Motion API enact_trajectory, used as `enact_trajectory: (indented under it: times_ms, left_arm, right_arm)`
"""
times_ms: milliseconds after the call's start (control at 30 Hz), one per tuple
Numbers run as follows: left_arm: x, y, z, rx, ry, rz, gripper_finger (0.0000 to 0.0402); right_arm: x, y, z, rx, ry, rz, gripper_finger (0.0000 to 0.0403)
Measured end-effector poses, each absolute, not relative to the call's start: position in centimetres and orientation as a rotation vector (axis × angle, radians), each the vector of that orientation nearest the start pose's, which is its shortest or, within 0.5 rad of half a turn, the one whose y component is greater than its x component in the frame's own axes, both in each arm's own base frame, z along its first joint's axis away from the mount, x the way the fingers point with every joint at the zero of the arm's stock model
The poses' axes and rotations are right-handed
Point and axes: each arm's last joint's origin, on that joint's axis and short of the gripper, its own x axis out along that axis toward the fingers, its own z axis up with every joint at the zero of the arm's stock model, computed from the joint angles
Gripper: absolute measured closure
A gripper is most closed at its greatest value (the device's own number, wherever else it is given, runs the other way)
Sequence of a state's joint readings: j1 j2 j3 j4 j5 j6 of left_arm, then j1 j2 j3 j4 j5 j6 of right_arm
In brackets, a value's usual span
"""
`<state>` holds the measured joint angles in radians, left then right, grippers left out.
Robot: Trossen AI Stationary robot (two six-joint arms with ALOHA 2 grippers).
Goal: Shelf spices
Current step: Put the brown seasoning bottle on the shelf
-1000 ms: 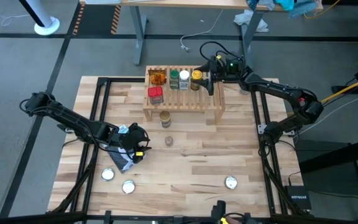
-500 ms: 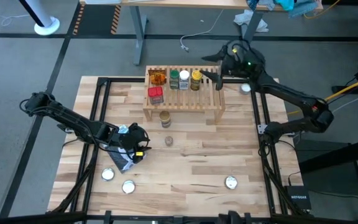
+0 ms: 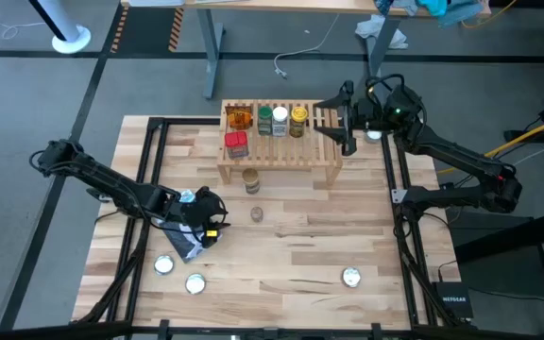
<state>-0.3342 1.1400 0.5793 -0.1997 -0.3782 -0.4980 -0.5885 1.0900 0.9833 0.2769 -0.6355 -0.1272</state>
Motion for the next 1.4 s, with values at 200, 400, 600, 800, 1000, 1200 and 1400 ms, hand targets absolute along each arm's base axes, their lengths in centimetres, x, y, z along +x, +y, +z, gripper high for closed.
enact_trajectory:
  times_ms: [200, 400, 600, 800, 1000, 1200, 1400]
  left_arm:
    - [20.9, -6.0, 19.9, -0.206, 0.670, 0.235, 0.0219]
    - [21.0, -5.9, 19.9, -0.229, 0.666, 0.257, 0.0219]
    - [21.4, -4.5, 20.0, -0.190, 0.641, 0.320, 0.0219]
    - [21.6, -1.5, 19.6, -0.120, 0.726, 0.361, 0.0219]
    - [22.1, 0.4, 18.4, -0.078, 0.818, 0.353, 0.0219]
    - [22.7, -0.3, 16.5, 0.000, 0.925, 0.256, 0.0219]
    - [22.6, -2.7, 15.9, -0.014, 0.954, 0.184, 0.0233]
  right_arm:
    - [21.5, -8.9, 39.2, -0.161, -0.181, 0.144, 0.0118]
    - [21.5, -5.8, 40.9, -0.171, -0.254, 0.201, 0.0118]
    - [21.4, -3.5, 42.5, -0.132, -0.208, 0.225, 0.0118]
    - [21.9, -0.7, 41.0, -0.093, -0.005, 0.164, 0.0118]
    - [22.9, 2.8, 38.7, -0.066, 0.200, 0.133, 0.0118]
    - [25.3, 6.0, 35.1, -0.117, 0.395, 0.066, 0.0118]
    - [27.5, 8.3, 31.9, -0.173, 0.525, 0.063, 0.0118]
